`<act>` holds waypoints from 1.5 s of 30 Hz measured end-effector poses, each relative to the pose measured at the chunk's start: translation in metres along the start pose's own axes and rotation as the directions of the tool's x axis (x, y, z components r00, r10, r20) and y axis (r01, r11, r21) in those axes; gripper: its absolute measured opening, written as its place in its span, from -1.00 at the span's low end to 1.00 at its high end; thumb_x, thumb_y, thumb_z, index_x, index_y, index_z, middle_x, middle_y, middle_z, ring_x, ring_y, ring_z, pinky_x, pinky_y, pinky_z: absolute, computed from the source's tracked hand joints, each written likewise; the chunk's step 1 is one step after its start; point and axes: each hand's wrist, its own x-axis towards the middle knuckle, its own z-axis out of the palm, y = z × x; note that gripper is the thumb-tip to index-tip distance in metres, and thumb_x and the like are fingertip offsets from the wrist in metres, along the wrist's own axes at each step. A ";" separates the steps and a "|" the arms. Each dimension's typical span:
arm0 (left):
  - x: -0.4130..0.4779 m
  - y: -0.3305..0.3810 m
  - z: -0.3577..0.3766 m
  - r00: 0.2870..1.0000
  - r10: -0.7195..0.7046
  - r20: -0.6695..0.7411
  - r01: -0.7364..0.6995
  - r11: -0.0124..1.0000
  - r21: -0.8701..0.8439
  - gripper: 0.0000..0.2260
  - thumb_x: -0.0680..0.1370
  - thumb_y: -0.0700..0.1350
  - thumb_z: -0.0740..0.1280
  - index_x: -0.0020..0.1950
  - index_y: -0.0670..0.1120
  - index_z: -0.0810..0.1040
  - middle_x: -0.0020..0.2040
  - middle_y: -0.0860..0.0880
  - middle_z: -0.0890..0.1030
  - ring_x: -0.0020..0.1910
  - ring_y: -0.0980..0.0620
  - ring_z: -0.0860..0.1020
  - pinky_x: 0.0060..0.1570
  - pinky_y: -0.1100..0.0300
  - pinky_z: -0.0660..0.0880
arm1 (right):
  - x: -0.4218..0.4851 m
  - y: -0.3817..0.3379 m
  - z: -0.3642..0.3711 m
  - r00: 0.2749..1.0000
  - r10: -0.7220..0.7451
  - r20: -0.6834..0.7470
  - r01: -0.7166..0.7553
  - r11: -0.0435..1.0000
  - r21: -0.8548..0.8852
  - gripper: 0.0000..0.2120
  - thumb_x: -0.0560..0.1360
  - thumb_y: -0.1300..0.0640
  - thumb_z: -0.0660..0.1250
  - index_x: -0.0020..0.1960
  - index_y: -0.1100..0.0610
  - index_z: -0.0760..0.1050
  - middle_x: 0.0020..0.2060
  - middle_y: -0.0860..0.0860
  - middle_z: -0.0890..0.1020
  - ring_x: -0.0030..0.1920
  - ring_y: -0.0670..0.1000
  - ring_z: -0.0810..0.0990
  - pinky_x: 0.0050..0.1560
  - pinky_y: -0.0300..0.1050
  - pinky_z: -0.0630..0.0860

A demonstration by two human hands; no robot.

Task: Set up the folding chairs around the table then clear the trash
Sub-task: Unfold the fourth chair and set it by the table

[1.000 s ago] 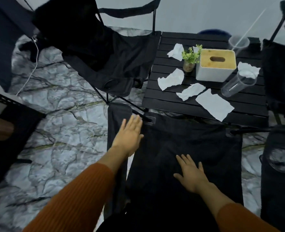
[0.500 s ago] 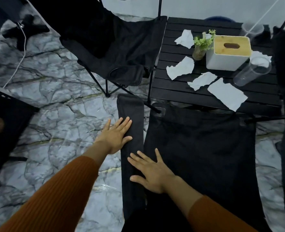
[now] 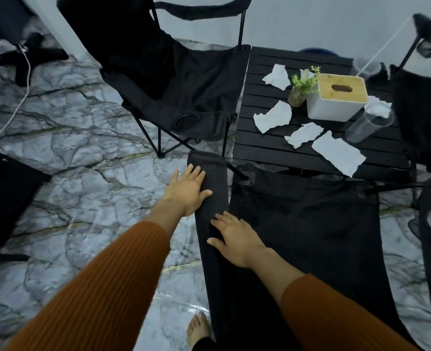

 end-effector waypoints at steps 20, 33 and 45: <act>-0.213 -0.059 -0.158 0.985 -0.163 0.053 0.168 0.979 -0.114 -0.46 0.62 0.14 0.11 0.51 -0.11 0.17 0.52 -0.13 0.25 0.48 -0.12 0.23 0.40 -0.07 0.26 | -0.116 -0.150 -0.133 0.915 0.254 -0.312 -0.266 0.964 0.005 -0.46 0.58 -0.07 0.17 0.48 0.11 0.17 0.45 0.09 0.32 0.49 0.13 0.20 0.49 0.18 0.12; -0.255 -0.119 -0.208 0.970 -0.237 -0.049 0.222 0.951 -0.214 -0.45 0.62 0.12 0.13 0.53 -0.13 0.14 0.56 -0.13 0.17 0.54 -0.11 0.14 0.47 -0.06 0.19 | -0.106 -0.222 -0.173 0.907 0.176 -0.382 -0.209 0.977 -0.048 -0.47 0.59 -0.03 0.18 0.48 0.14 0.16 0.46 0.09 0.30 0.47 0.13 0.21 0.47 0.12 0.17; -0.159 -0.196 -0.288 0.964 -0.218 -0.156 0.180 0.958 -0.223 -0.49 0.62 0.11 0.15 0.48 -0.13 0.23 0.50 -0.14 0.28 0.49 -0.13 0.24 0.45 -0.10 0.22 | 0.008 -0.255 -0.247 0.898 0.158 -0.411 -0.178 0.984 -0.009 -0.45 0.58 -0.03 0.21 0.48 0.16 0.18 0.45 0.10 0.32 0.47 0.15 0.23 0.45 0.18 0.19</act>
